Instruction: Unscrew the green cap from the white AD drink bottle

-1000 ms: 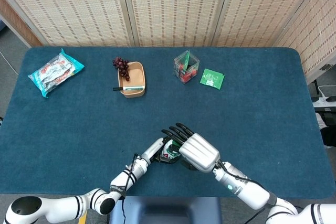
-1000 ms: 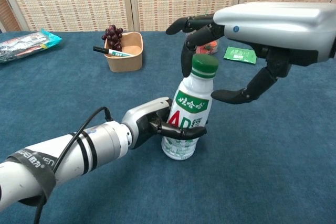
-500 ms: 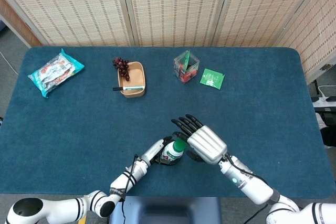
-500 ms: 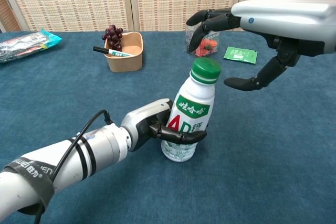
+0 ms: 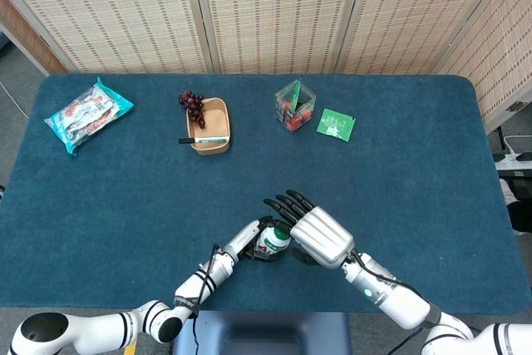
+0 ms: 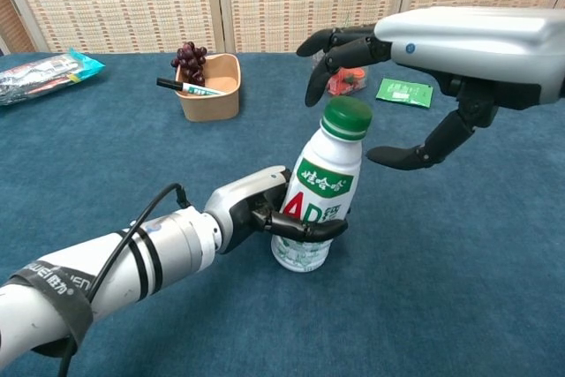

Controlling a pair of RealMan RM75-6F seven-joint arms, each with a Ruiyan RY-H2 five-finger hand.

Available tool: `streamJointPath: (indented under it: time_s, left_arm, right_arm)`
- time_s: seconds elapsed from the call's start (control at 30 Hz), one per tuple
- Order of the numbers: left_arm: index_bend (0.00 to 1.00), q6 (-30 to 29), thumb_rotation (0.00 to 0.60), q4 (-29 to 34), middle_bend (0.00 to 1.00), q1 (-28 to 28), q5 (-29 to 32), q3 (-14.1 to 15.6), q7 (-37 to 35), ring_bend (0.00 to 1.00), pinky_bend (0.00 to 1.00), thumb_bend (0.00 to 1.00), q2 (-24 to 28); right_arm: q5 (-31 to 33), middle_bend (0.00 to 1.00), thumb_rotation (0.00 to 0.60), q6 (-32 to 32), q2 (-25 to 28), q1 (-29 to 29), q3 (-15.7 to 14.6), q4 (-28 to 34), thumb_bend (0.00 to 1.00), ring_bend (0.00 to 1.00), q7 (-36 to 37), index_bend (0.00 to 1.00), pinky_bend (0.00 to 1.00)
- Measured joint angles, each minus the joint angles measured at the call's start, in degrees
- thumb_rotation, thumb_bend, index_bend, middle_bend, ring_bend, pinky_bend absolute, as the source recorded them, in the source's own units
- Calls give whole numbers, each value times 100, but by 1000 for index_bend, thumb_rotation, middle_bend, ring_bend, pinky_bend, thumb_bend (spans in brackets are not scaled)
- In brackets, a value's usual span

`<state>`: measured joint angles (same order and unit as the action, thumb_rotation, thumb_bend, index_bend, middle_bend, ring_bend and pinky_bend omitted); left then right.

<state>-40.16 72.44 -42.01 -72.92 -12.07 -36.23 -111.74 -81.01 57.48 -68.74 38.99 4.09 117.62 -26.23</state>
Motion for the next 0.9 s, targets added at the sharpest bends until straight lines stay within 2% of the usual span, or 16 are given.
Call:
streamJointPath:
  time_s: [0.23, 0.63, 0.9]
  left_arm:
    - [734, -22, 600, -11, 911, 15, -40, 30, -11, 385, 0, 1000, 1]
    - [734, -3, 600, 25, 910, 5, -50, 40, -4, 385, 0, 1000, 31]
    - [734, -9, 600, 50, 910, 8, -54, 42, 2, 384, 0, 1000, 66]
  right_arm:
    - [94, 0, 600, 84, -110, 5, 96, -113, 288, 0, -56, 256, 0]
    - [544, 0, 600, -11, -349, 168, 241, -143, 288, 0, -337, 363, 0]
    - [604, 0, 600, 85, -411, 195, 281, -109, 288, 0, -418, 363, 0]
